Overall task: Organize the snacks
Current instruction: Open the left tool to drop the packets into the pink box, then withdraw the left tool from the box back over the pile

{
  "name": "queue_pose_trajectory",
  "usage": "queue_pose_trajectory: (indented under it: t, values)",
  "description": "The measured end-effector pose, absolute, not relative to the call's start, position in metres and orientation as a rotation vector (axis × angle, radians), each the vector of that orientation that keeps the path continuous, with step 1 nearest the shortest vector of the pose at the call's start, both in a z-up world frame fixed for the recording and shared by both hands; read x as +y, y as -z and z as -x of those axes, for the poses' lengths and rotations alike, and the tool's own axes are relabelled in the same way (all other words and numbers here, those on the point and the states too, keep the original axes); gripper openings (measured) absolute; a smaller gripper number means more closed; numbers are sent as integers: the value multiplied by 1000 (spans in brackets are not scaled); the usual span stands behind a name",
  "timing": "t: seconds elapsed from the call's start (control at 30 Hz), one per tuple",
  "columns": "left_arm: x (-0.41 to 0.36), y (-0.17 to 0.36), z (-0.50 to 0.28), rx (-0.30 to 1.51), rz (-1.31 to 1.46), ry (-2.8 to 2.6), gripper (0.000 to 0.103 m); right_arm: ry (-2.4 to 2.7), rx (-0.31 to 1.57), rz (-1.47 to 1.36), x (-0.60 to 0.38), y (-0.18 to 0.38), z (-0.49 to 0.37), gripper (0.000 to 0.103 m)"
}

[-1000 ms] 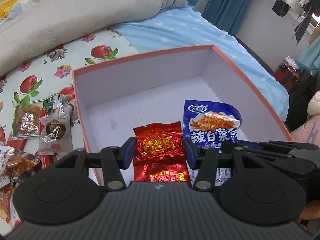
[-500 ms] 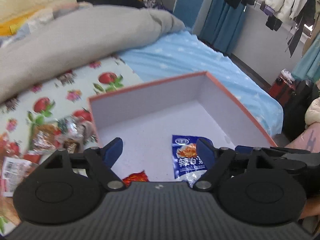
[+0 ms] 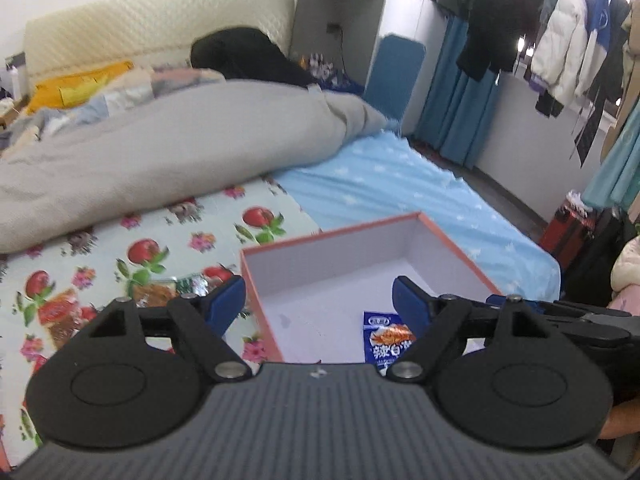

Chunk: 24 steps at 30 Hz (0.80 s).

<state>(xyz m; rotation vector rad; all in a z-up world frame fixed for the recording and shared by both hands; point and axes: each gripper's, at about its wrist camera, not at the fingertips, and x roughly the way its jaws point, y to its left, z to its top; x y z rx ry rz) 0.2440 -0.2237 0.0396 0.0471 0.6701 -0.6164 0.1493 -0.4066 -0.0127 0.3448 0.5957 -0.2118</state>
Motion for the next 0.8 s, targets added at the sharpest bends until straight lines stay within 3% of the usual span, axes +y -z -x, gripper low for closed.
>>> queue_pose_trajectory:
  t: [0.3,0.8]
  values:
    - [-171,-75,-193,576,-21,581,84,170,509,-291,-367,-18,-119,59]
    - [-73,-78,-114,493,-20,430,84,43,477,-238,-287,-18,-93,59]
